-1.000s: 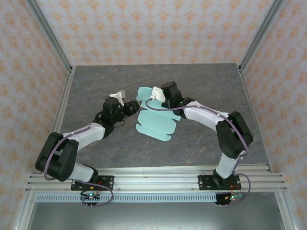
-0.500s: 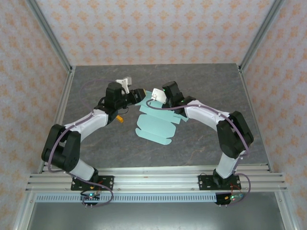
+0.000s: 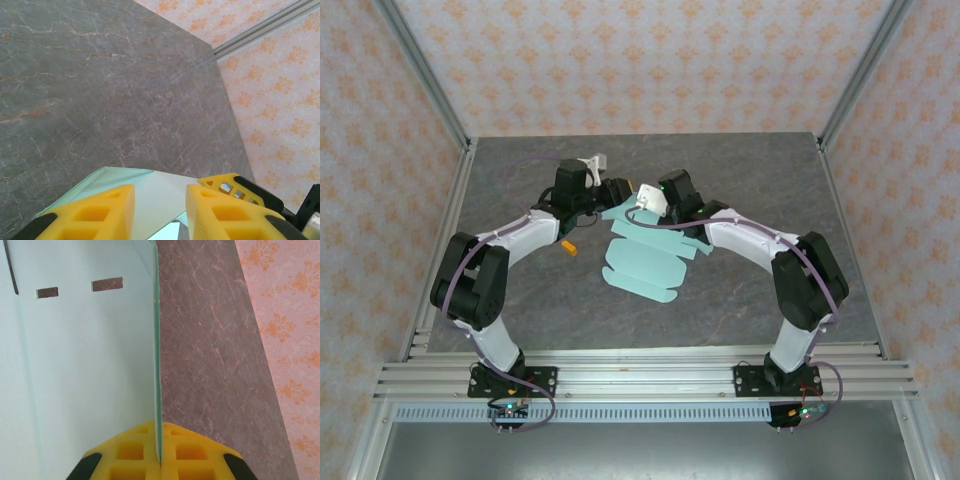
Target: Fold the paper box
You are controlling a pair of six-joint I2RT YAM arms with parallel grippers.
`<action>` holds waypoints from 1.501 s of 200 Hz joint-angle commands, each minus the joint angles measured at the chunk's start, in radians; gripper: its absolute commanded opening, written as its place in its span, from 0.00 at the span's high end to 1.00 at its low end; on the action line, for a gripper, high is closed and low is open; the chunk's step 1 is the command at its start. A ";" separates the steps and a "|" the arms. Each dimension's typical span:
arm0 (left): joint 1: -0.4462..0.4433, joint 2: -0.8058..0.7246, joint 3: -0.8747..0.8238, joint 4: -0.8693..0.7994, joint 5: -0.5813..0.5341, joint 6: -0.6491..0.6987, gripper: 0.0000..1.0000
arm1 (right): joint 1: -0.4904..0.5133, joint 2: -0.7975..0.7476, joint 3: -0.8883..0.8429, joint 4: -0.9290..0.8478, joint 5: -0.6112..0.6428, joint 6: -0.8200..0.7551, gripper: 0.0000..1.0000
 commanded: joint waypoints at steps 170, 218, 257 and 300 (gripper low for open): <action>-0.065 0.078 -0.024 0.192 0.053 -0.146 0.70 | 0.004 0.000 0.067 0.010 -0.032 0.162 1.00; -0.024 -0.013 -0.087 0.138 0.002 -0.101 0.69 | -0.010 -0.012 0.050 -0.003 0.013 0.131 1.00; -0.002 -0.089 -0.113 0.071 -0.035 -0.052 0.69 | -0.010 -0.011 0.049 -0.014 0.027 0.120 1.00; 0.022 -0.193 -0.202 -0.026 -0.087 0.041 0.66 | -0.013 -0.020 0.073 -0.066 0.017 0.119 1.00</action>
